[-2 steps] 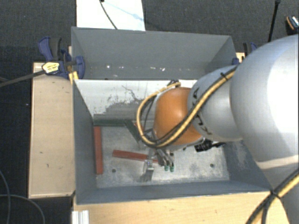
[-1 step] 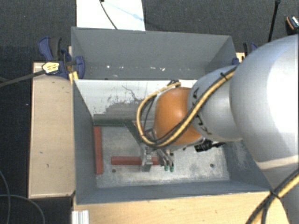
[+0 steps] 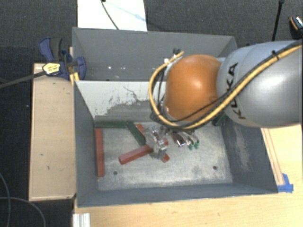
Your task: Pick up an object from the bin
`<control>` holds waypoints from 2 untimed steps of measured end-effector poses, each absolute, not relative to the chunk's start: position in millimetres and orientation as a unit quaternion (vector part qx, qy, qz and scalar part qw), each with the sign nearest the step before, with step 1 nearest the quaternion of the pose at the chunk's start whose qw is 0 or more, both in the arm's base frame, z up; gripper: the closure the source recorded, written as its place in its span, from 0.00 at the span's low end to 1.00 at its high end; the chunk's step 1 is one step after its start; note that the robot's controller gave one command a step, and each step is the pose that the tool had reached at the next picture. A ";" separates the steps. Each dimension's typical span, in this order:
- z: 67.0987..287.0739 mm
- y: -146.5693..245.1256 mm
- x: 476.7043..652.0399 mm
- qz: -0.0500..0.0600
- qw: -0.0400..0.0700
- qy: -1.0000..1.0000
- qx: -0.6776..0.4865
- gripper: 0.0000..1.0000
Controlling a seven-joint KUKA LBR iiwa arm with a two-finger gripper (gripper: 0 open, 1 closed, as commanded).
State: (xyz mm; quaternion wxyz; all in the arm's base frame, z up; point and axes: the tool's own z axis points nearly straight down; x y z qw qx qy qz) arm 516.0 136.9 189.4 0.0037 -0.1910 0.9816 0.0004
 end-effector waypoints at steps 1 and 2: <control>167.4 143.7 498.0 0.000 0.000 0.919 -0.394 1.00; 239.4 148.9 491.8 0.000 0.005 0.915 -0.403 1.00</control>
Offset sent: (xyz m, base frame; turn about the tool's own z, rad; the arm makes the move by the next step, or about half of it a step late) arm -0.0180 0.0064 -0.0217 -0.4258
